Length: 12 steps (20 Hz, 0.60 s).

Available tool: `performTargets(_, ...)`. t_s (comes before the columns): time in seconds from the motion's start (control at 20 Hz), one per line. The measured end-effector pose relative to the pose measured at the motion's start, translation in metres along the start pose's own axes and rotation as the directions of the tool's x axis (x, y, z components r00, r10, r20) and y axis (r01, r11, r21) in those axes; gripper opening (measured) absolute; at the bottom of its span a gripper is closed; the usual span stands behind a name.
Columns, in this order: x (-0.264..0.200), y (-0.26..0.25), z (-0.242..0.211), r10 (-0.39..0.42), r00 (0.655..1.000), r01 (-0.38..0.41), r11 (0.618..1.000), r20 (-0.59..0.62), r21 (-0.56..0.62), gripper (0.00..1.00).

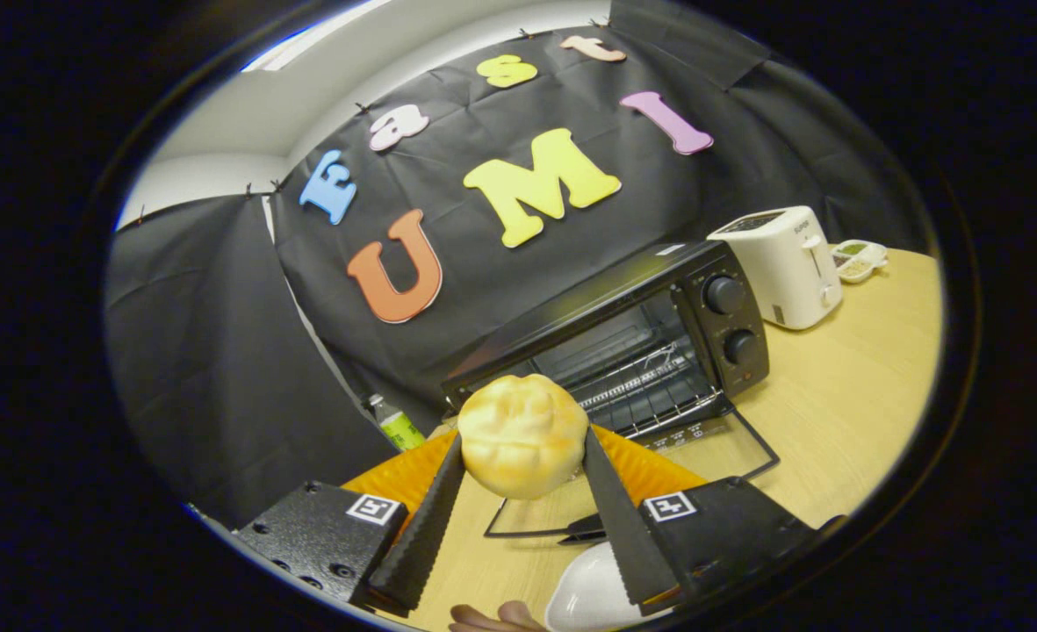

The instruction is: Open the toaster oven, put the food inside, and close the toaster oven door.

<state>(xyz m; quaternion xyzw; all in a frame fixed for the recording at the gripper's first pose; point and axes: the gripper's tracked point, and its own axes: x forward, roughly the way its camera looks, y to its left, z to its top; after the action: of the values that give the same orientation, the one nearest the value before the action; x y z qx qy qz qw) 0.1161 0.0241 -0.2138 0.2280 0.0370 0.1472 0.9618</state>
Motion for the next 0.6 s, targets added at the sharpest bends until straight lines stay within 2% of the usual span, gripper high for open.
performTargets(0.15, 0.032, -0.011, 0.004, -0.009, 1.000, 0.009, 1.000, 0.018, 0.029, 0.86)
performTargets(0.45, 0.096, -0.045, -0.001, -0.084, 0.993, 0.097, 0.982, -0.086, 0.163, 0.88)
performTargets(0.6, 0.121, -0.055, 0.004, -0.089, 0.992, 0.105, 0.978, -0.094, 0.182, 0.88)
